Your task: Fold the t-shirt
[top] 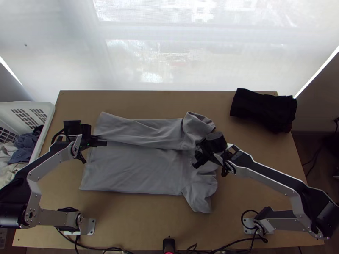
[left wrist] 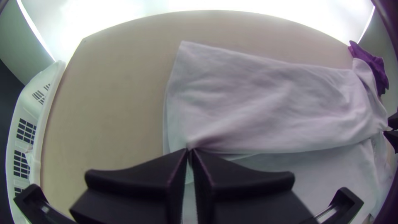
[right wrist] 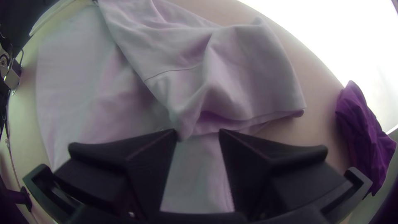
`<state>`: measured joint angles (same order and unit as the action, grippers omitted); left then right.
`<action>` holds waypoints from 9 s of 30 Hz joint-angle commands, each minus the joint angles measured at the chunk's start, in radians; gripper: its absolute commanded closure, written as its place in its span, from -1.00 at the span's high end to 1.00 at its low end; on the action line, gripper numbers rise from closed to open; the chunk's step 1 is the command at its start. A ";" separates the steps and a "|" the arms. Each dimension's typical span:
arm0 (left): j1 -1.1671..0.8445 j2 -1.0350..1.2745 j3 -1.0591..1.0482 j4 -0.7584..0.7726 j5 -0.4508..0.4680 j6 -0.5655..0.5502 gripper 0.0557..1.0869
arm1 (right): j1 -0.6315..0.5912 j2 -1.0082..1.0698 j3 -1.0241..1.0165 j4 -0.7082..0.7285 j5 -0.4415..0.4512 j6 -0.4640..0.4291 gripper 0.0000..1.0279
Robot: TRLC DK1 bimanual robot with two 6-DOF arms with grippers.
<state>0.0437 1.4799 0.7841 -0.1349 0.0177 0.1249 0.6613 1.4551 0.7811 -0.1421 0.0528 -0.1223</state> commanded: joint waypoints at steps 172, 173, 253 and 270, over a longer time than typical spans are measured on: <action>0.102 0.082 0.492 -0.499 0.107 -0.067 -0.93 | -0.262 0.324 0.822 -0.614 -0.183 -0.183 -0.95; 0.101 0.100 0.501 -0.491 0.107 -0.067 -0.93 | -0.266 0.344 0.842 -0.614 -0.183 -0.183 -0.95; -0.019 0.477 0.612 -0.571 0.176 -0.194 0.46 | -0.063 0.493 0.695 -0.522 -0.156 -0.099 0.92; -0.011 0.378 0.639 -0.578 0.277 -0.189 -0.93 | -0.078 0.536 0.687 -0.508 -0.156 -0.096 0.92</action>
<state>0.0235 1.9213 1.3991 -0.7223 0.2649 -0.0715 0.5877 1.9762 1.4757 -0.6514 -0.1043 -0.2207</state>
